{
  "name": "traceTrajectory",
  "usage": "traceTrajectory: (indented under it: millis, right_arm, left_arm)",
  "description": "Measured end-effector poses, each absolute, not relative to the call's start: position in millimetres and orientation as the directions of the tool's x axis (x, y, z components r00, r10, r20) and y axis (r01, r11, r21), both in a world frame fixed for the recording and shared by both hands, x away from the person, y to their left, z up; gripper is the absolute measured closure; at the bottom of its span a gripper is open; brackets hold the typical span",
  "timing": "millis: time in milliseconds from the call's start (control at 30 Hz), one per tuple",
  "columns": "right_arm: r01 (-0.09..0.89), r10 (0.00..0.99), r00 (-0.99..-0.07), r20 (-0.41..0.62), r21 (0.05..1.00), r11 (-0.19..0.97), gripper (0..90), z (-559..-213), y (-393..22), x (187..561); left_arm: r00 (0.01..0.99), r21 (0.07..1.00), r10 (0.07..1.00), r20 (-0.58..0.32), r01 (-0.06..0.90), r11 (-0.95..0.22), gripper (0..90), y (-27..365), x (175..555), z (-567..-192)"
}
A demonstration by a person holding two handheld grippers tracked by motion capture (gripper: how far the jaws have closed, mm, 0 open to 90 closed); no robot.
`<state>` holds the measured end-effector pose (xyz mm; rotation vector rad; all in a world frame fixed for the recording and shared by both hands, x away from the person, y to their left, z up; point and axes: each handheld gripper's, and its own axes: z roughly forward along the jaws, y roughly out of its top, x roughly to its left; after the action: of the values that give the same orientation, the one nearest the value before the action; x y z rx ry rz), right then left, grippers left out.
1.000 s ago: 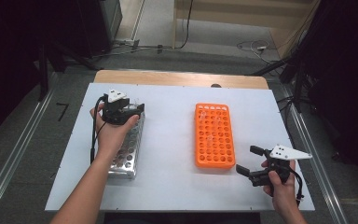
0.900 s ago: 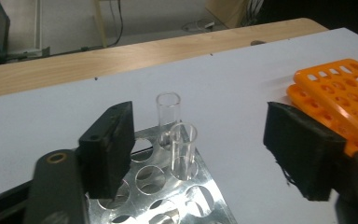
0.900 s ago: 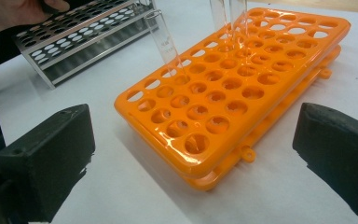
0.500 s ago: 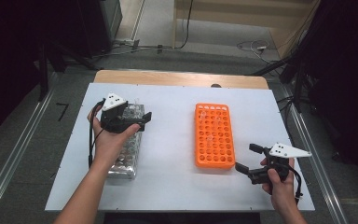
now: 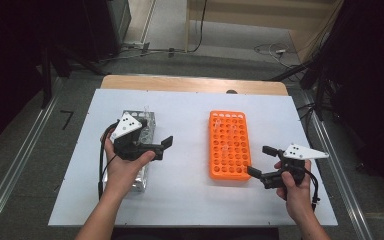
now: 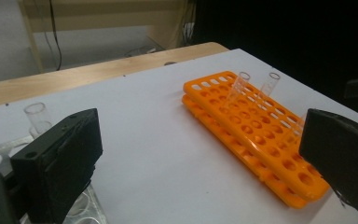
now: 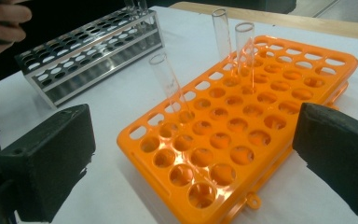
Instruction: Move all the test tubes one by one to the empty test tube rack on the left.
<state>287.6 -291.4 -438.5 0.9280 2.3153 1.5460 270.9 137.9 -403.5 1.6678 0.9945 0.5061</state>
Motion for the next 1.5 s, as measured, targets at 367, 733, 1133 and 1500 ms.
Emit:
traceTrajectory:
  millis: [367,733,1133,1500]
  right_arm:
    - [0.361,0.567,-0.807,0.163,0.897,0.257,0.0,-425,-274,306]
    - [0.393,0.565,-0.802,0.194,0.884,0.255,0.0,-436,-257,327]
    - [0.391,0.516,-0.838,0.178,0.856,0.339,21.2,-456,-237,323]
    - [0.386,0.539,-0.834,0.119,0.824,0.416,57.5,-468,-226,325]
  left_arm:
    - [0.615,0.924,0.767,-0.184,0.373,-0.078,0.0,132,257,-421]
    - [0.634,0.926,0.748,-0.197,0.372,-0.071,0.0,124,254,-424]
    - [0.648,0.915,0.735,-0.200,0.391,-0.096,0.0,114,253,-433]
    - [0.651,0.912,0.732,-0.202,0.398,-0.102,0.0,110,253,-437]
